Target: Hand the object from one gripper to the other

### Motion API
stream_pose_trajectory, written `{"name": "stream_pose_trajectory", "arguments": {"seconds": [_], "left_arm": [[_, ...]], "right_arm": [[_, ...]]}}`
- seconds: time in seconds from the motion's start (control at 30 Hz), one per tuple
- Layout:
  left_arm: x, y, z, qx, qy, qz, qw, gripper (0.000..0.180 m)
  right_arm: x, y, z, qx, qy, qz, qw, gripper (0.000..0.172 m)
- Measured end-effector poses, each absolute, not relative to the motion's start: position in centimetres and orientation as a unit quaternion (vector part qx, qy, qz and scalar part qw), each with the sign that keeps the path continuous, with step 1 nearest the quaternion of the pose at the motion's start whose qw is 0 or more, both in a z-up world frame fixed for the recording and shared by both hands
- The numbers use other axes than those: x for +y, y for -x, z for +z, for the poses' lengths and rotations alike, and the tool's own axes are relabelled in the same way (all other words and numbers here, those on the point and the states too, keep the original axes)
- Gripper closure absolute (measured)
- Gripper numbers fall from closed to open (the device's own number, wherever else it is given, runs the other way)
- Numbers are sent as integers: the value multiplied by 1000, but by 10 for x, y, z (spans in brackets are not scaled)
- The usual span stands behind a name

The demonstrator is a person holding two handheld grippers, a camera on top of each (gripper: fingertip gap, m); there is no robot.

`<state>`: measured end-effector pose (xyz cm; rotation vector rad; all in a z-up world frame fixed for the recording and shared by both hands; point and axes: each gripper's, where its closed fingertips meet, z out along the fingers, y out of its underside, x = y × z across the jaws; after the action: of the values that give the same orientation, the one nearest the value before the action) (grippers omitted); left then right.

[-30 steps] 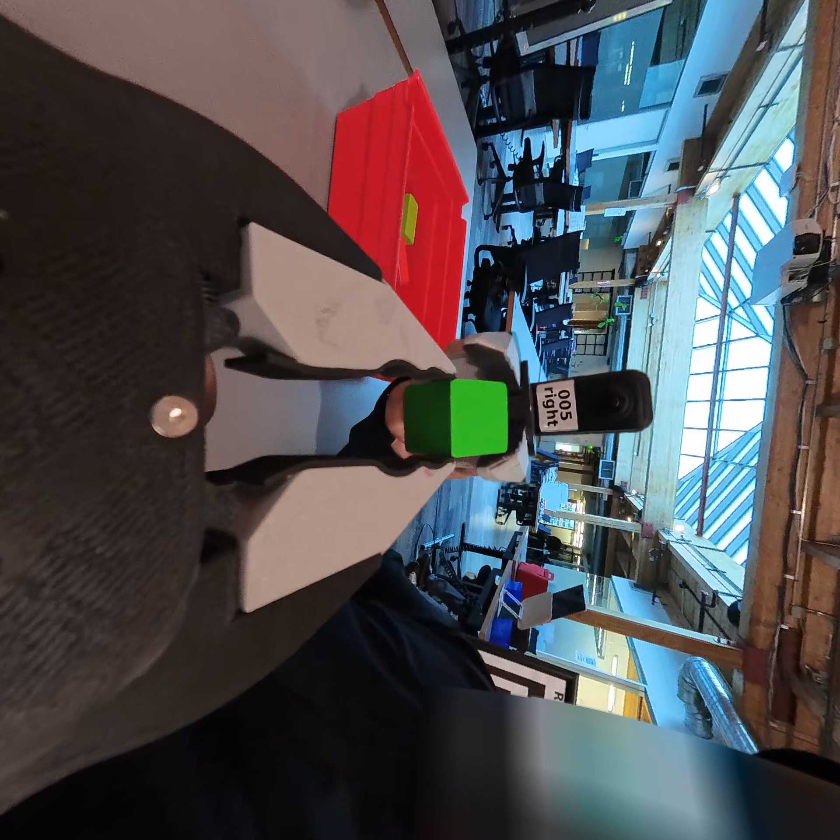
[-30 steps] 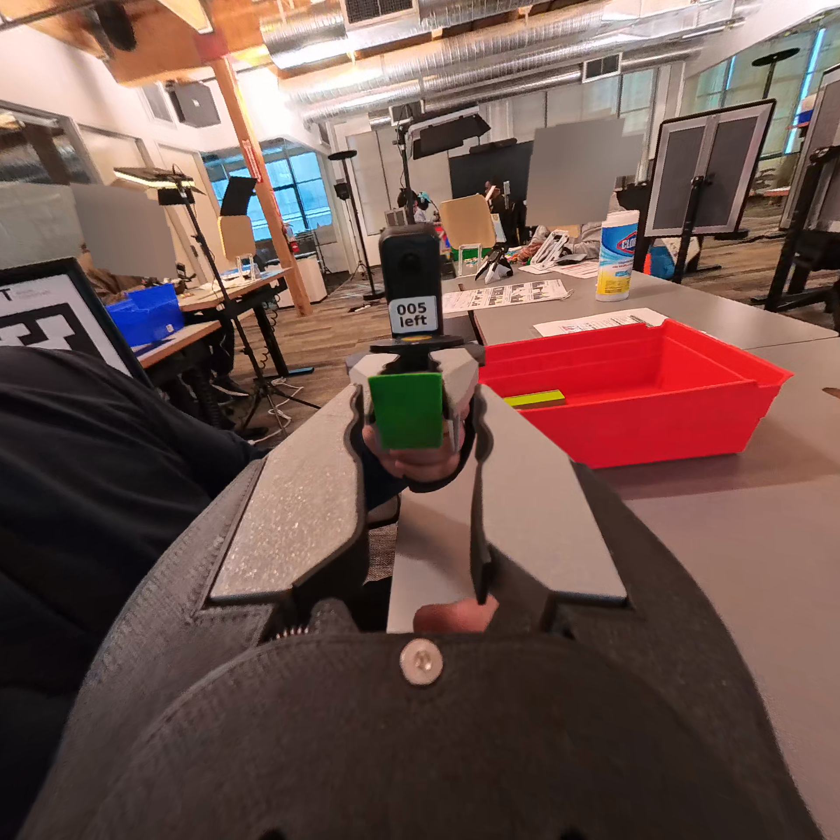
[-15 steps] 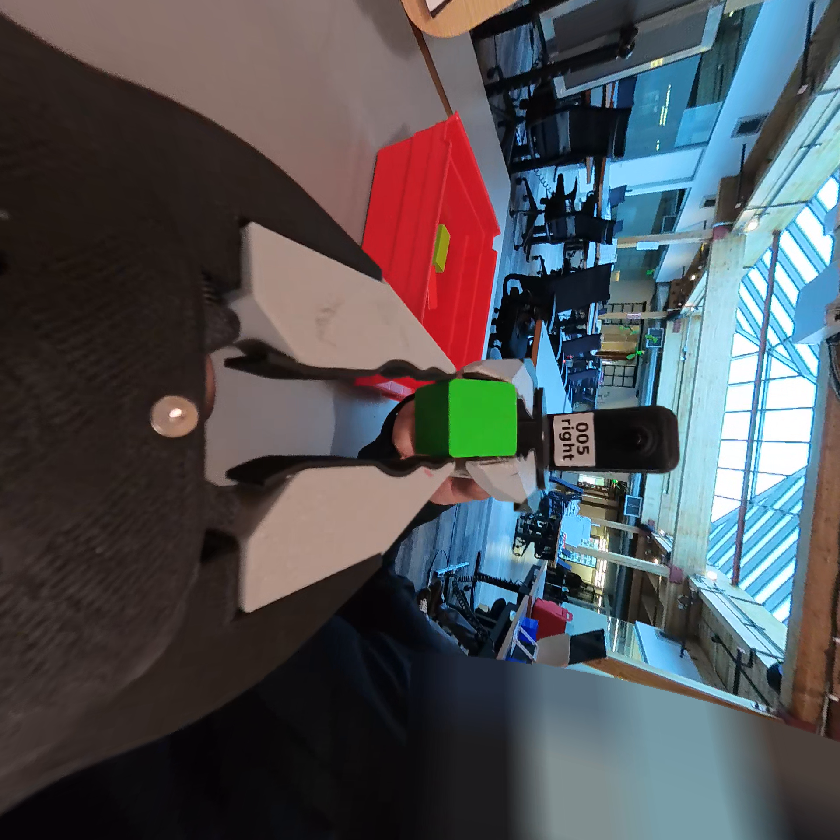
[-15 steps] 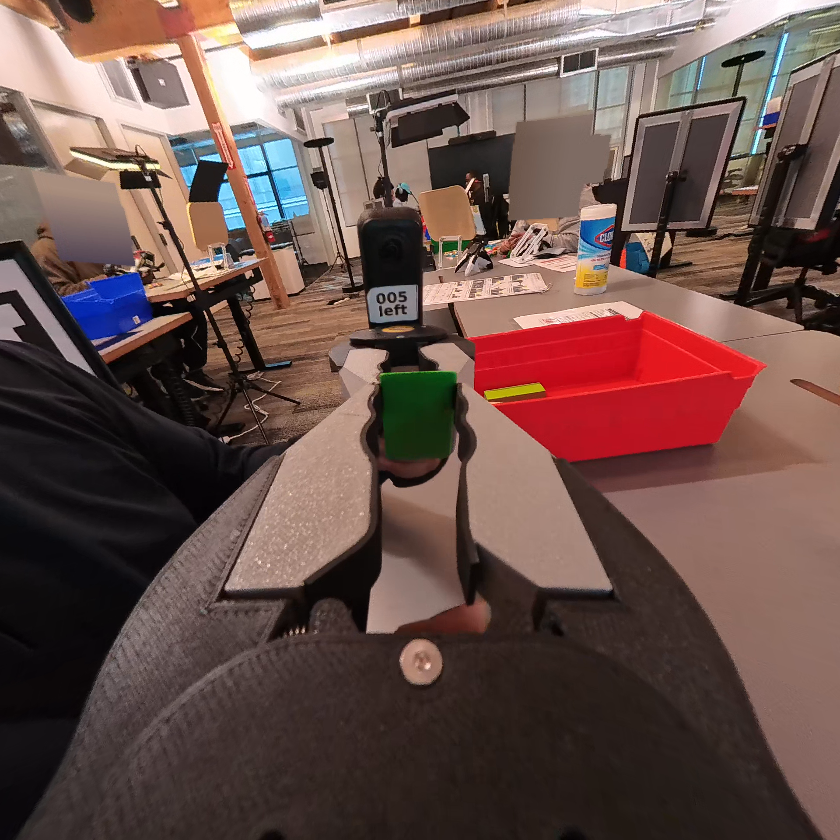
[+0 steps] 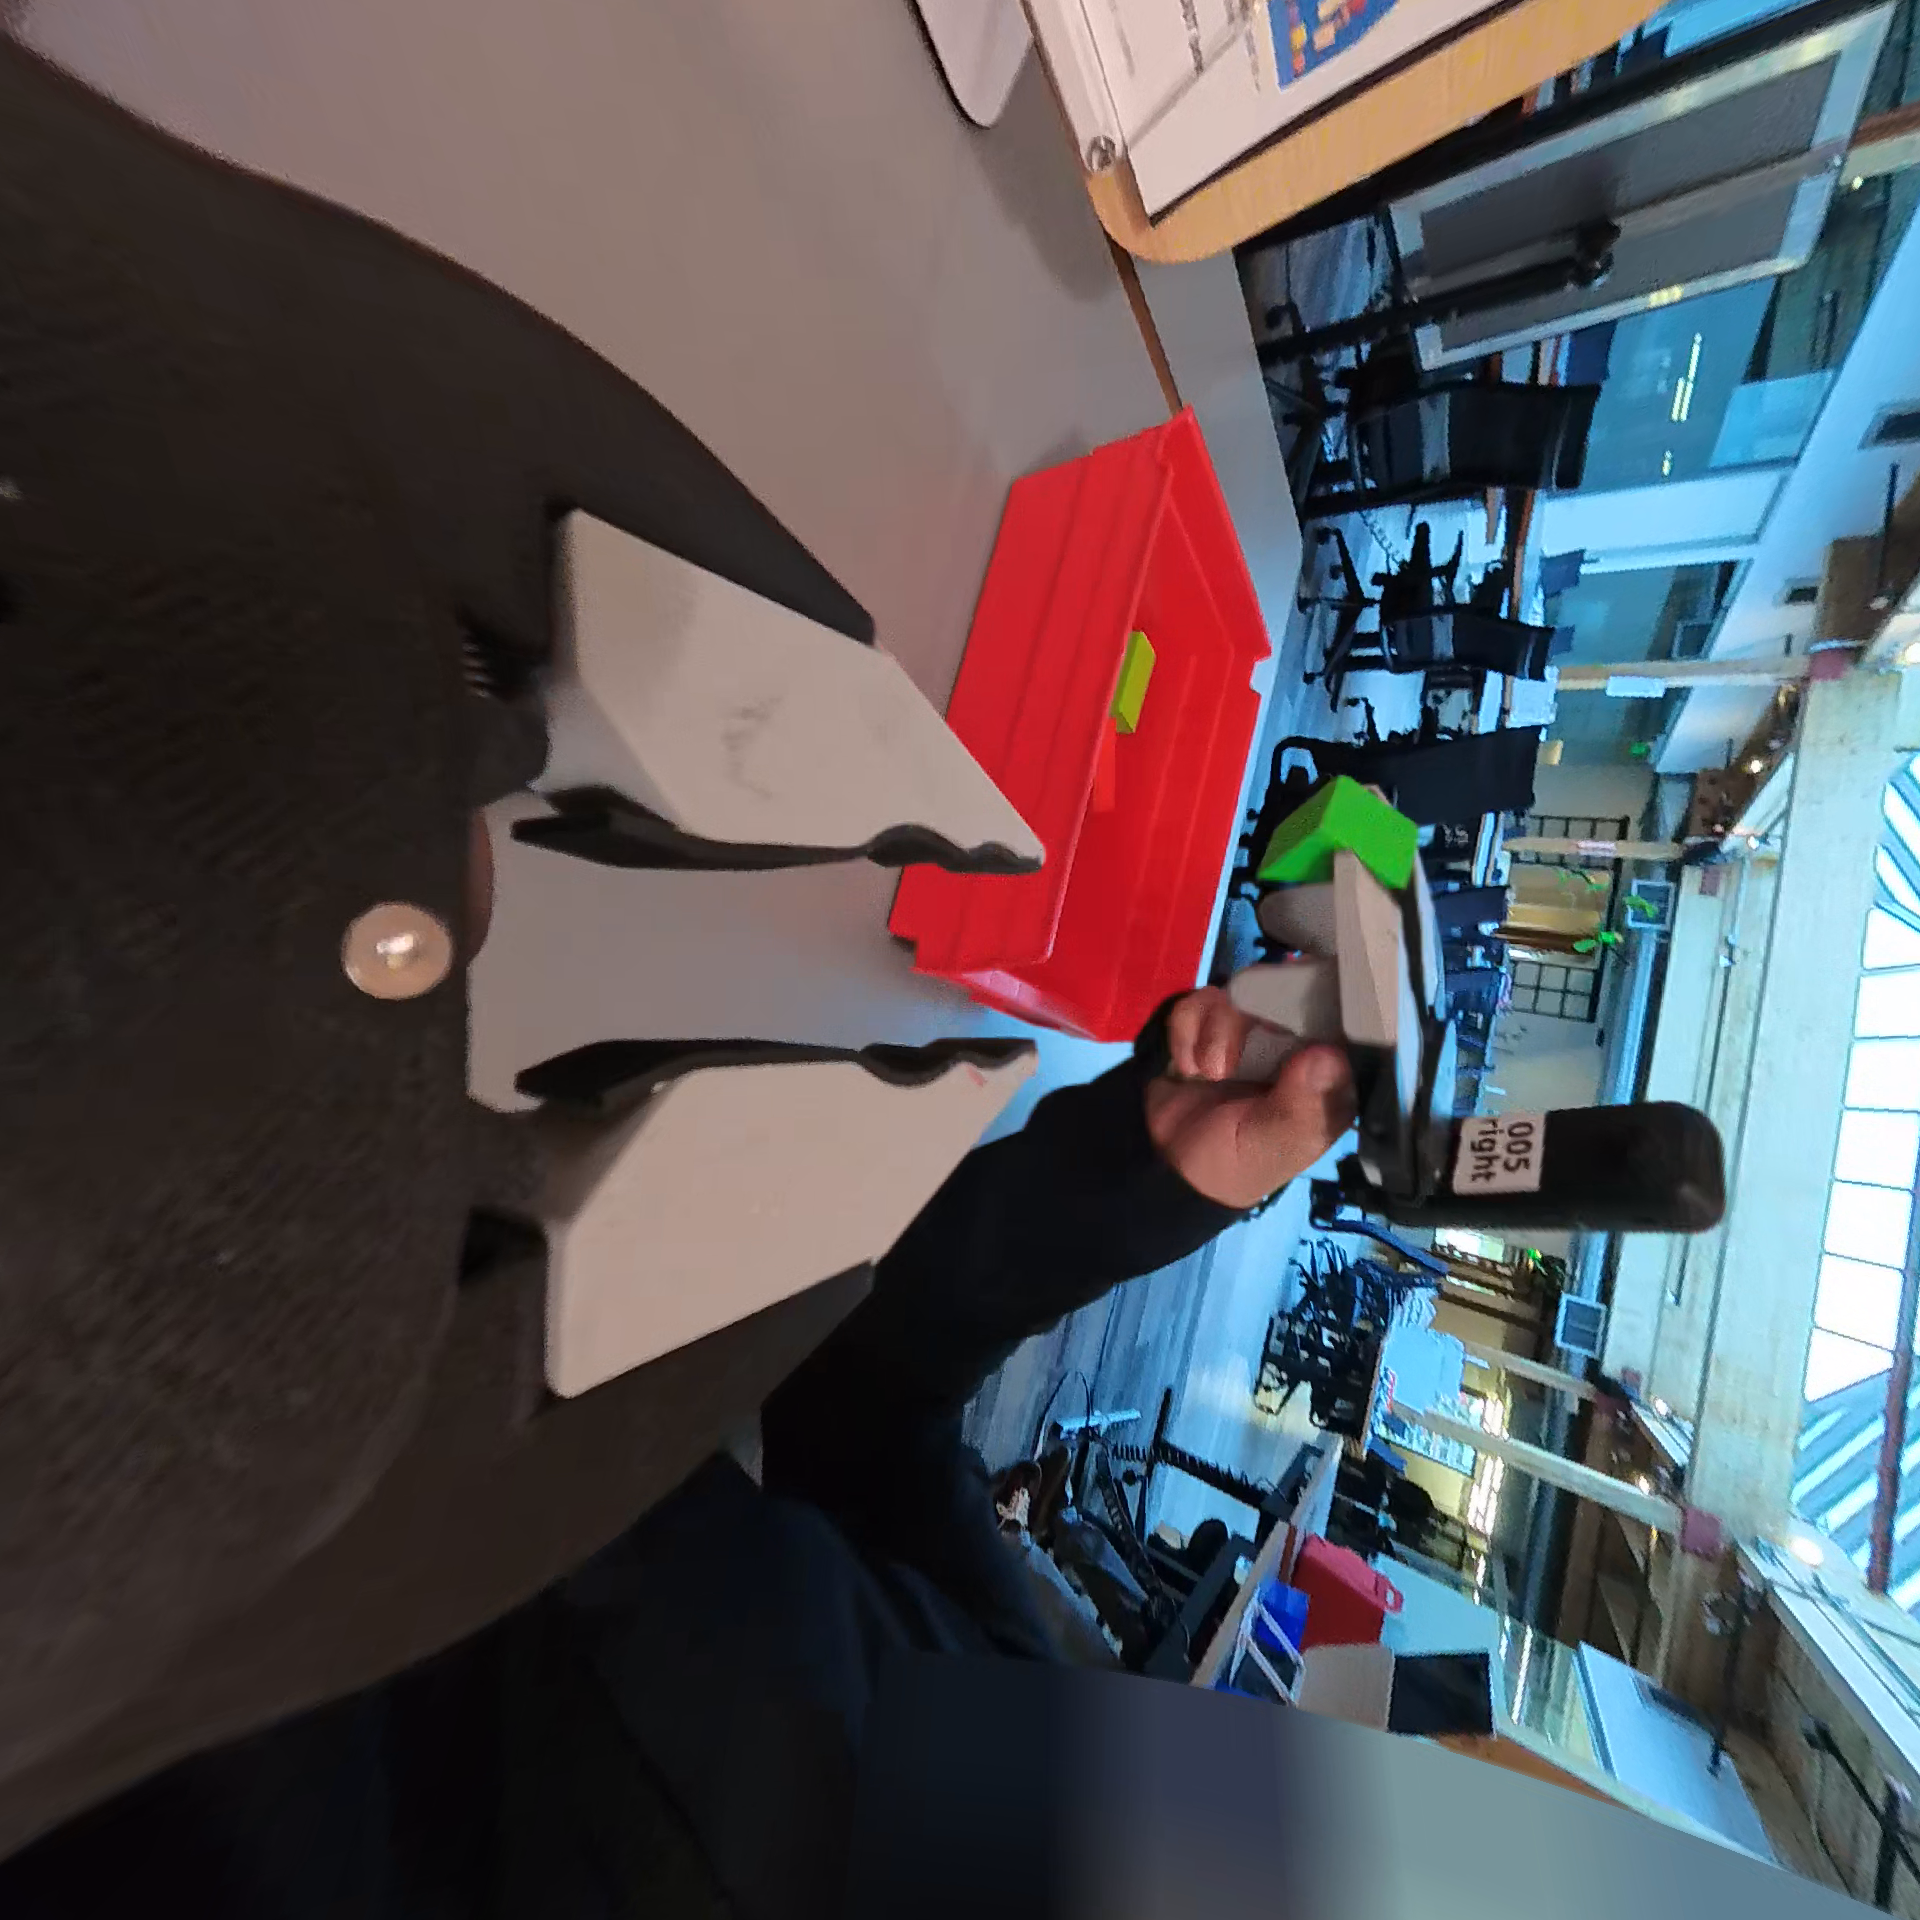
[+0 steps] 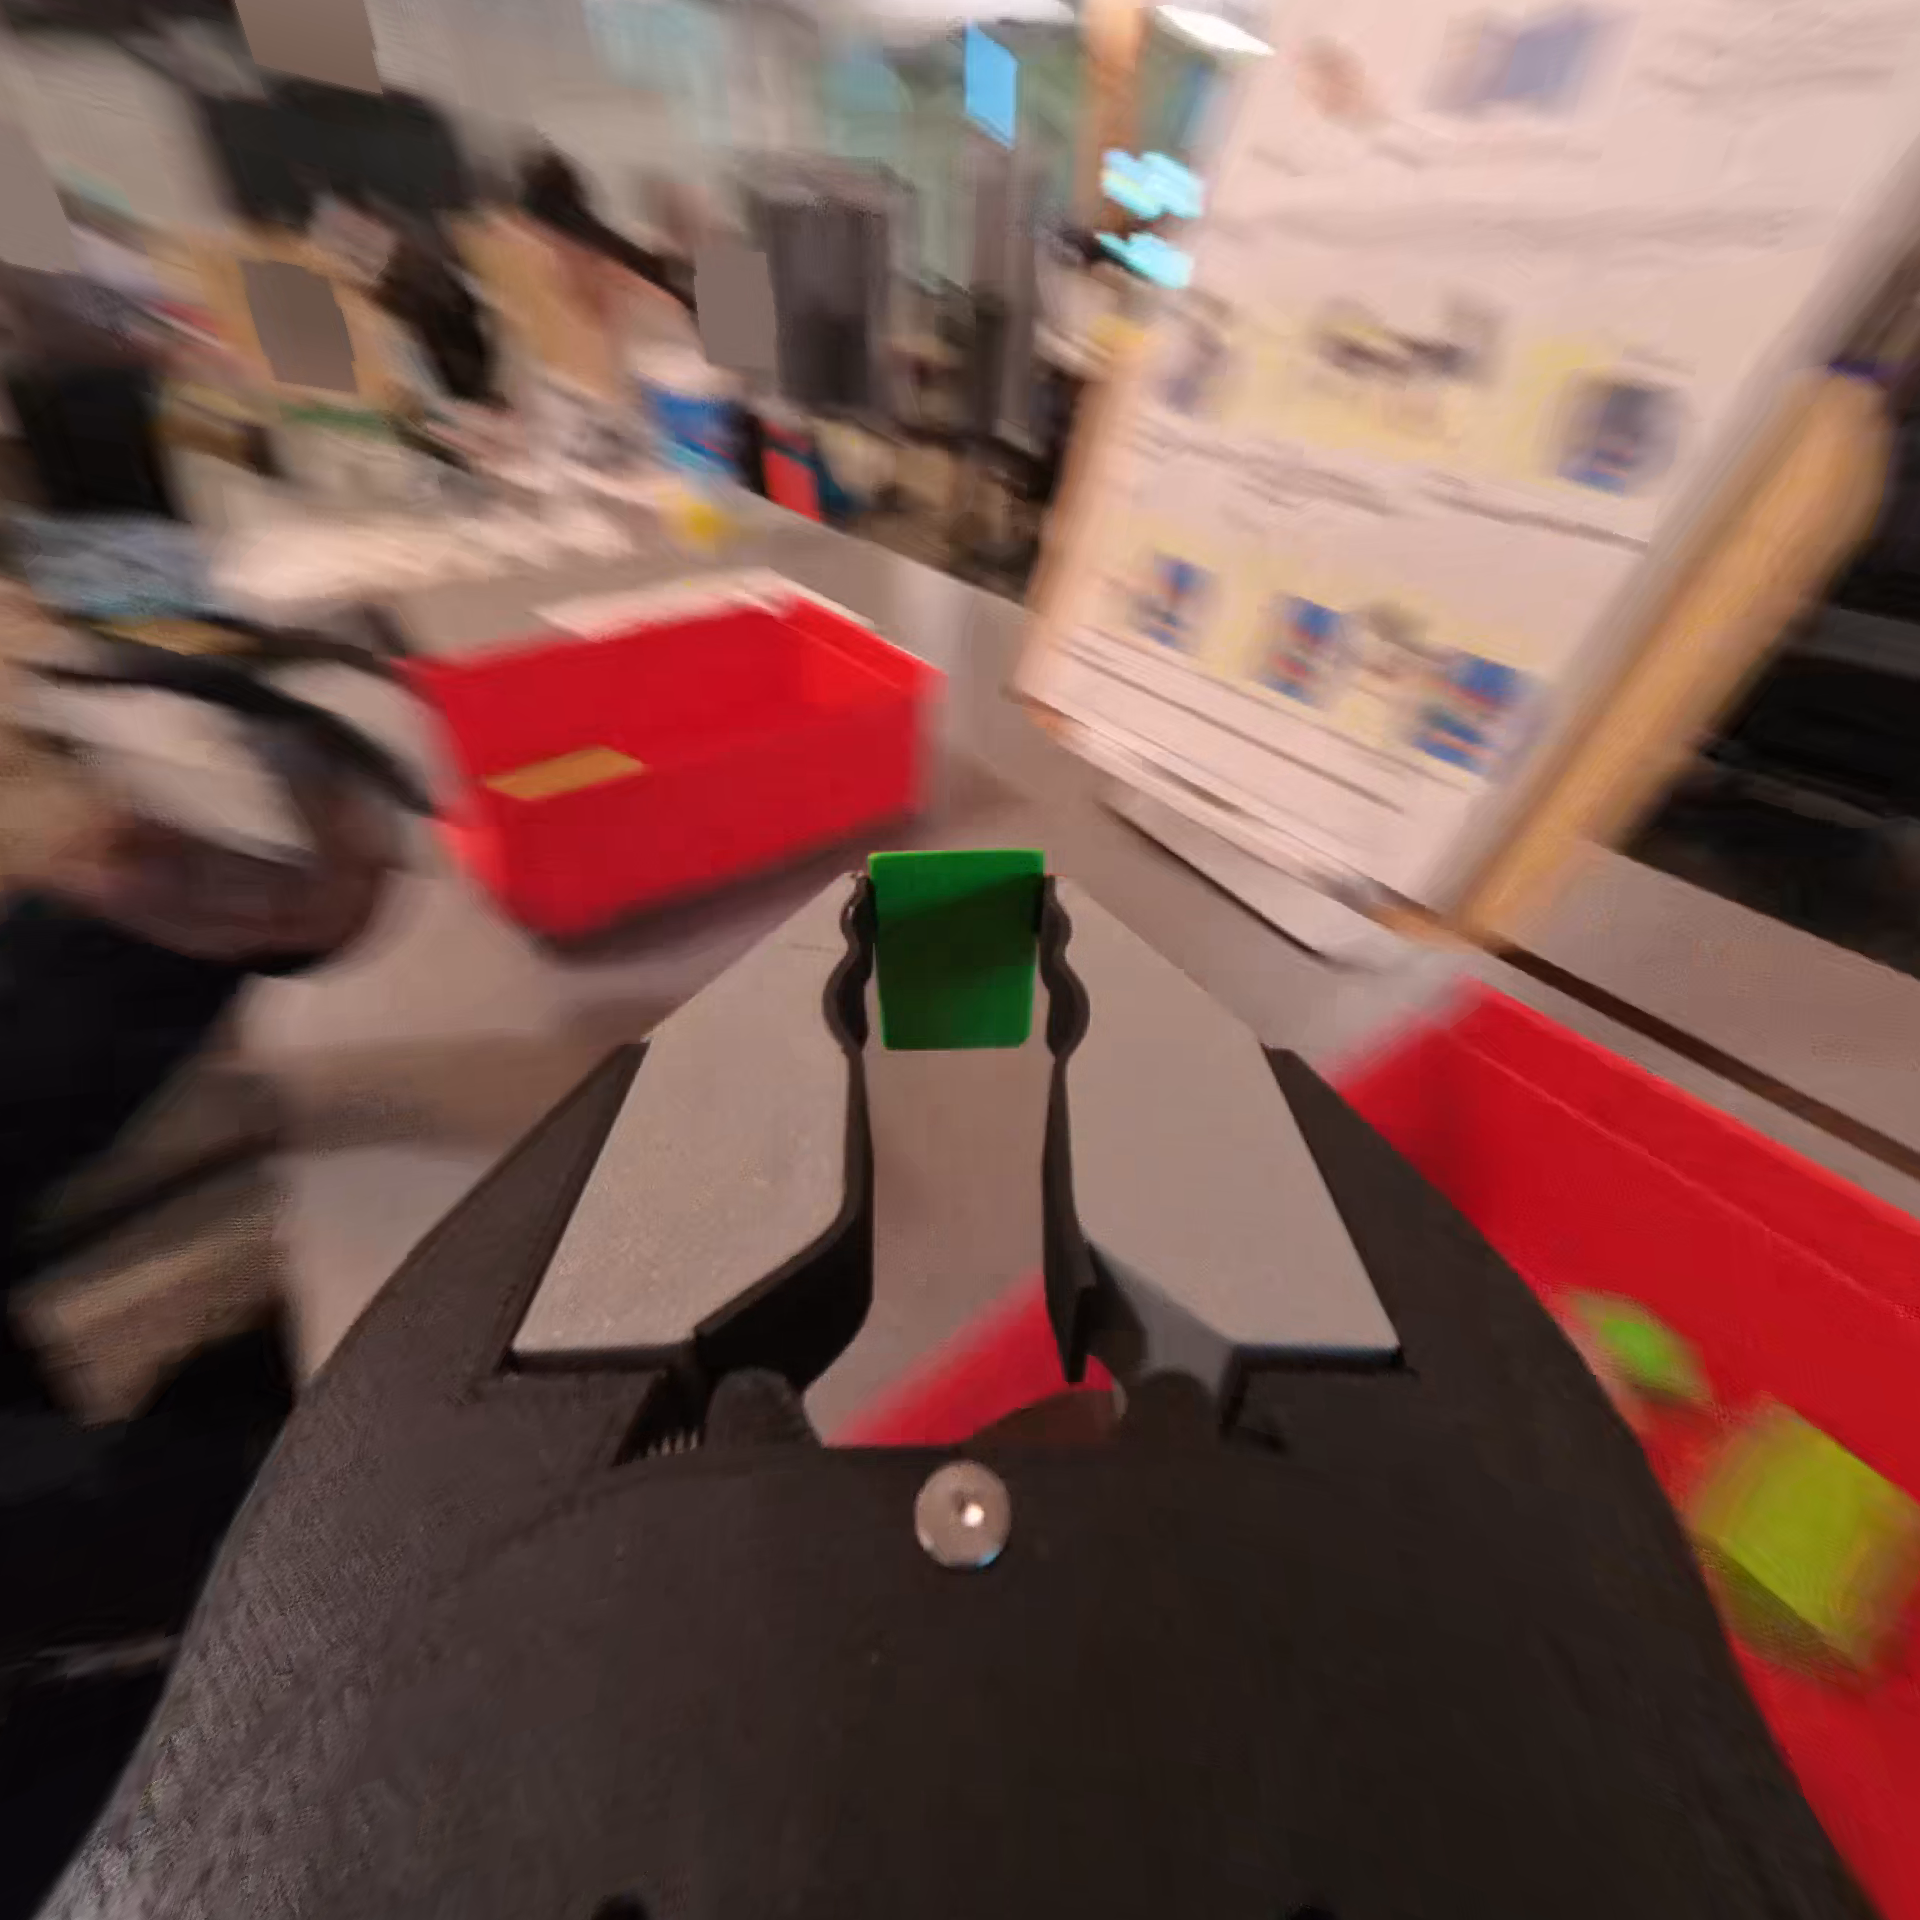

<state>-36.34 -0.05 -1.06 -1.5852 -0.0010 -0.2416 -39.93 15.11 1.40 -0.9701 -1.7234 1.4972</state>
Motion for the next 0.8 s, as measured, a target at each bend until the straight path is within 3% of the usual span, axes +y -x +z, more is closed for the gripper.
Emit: {"name": "stream_pose_trajectory", "arguments": {"seconds": [0.1, 0.37, 0.8], "left_arm": [[-2, 369, -13, -10, 715, -108, 690, 154], [-2, 378, -26, -32, 739, -100, 666, 154], [-8, 384, -25, -42, 738, -97, 666, 155]], "right_arm": [[260, 408, -43, -663, 513, 390, 380, 143], [327, 391, -169, -699, 651, 185, 231, 143], [330, 394, -196, -704, 664, 142, 210, 142]]}}
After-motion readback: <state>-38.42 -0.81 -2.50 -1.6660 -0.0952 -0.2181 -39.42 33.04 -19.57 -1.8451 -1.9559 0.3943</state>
